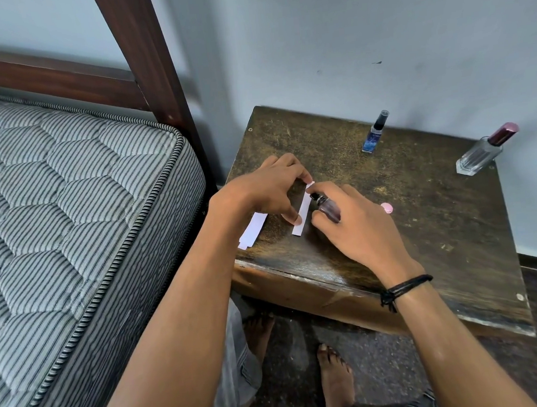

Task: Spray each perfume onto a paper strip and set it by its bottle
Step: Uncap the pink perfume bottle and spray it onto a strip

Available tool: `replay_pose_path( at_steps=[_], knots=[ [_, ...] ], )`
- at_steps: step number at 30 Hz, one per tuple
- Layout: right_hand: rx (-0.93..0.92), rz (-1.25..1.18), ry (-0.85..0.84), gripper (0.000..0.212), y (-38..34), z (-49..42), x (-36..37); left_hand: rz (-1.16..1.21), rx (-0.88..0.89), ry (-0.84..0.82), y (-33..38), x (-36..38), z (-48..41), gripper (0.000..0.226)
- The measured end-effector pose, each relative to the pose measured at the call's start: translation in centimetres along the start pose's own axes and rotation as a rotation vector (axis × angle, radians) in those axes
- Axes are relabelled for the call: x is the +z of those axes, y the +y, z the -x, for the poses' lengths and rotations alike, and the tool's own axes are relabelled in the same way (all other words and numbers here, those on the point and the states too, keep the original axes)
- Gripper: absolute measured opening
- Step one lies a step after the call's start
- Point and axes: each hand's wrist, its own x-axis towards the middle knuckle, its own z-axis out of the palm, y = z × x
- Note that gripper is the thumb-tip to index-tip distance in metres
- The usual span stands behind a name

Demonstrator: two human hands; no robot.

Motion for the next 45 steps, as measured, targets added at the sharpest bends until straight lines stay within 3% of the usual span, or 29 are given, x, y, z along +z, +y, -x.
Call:
replay_pose_path(
  at_steps=[5, 29, 33, 36, 40, 45],
  knots=[
    [0.052, -0.160, 0.005, 0.051, 0.3, -0.1, 0.1, 0.015, 0.003, -0.003, -0.2, -0.2, 0.1, 0.079],
    [0.174, -0.575, 0.079, 0.028, -0.1, 0.0, -0.9, -0.025, -0.019, -0.031, -0.1, -0.1, 0.1, 0.087],
    [0.190, -0.632, 0.074, 0.042, 0.0, 0.0, -1.2, 0.034, -0.006, -0.033, -0.3, -0.4, 0.2, 0.086],
    [0.198, -0.658, 0.069, 0.055, 0.0, 0.3, -1.5, 0.098, 0.020, -0.003, -0.4, -0.8, 0.4, 0.076],
    [0.171, -0.805, 0.056, 0.030, 0.2, 0.5, -2.1, 0.177, 0.054, 0.096, -0.5, -1.4, 0.4, 0.053],
    [0.141, -0.856, -0.047, 0.029, 0.8, 0.6, -2.9, 0.272, 0.004, 0.274, -0.7, -1.9, 0.2, 0.030]
  ],
)
